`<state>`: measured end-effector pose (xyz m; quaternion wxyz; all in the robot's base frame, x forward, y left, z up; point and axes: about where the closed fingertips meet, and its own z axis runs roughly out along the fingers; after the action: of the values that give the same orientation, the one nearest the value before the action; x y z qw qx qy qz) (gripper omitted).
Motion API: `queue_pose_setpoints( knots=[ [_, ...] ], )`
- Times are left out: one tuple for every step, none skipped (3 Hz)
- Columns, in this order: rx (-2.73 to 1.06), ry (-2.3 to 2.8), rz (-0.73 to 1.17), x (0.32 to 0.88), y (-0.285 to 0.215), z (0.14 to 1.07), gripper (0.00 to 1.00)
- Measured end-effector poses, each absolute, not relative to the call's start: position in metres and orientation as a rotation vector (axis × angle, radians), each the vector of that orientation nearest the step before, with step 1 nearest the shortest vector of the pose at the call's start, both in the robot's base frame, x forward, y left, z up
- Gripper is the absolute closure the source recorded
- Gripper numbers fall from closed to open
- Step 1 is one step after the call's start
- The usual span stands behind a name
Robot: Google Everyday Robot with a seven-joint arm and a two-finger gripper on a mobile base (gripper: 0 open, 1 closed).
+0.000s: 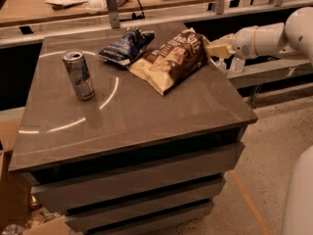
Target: Move brown chip bag near redbull can
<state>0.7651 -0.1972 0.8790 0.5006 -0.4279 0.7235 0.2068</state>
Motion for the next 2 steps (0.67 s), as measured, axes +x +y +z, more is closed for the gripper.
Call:
queue_pose_setpoints(
  knots=[
    [-1.053, 1.778, 0.514, 0.734, -0.197, 0.882, 1.00],
    [-1.183, 1.802, 0.619, 0.682, -0.174, 0.880, 1.00]
  ],
)
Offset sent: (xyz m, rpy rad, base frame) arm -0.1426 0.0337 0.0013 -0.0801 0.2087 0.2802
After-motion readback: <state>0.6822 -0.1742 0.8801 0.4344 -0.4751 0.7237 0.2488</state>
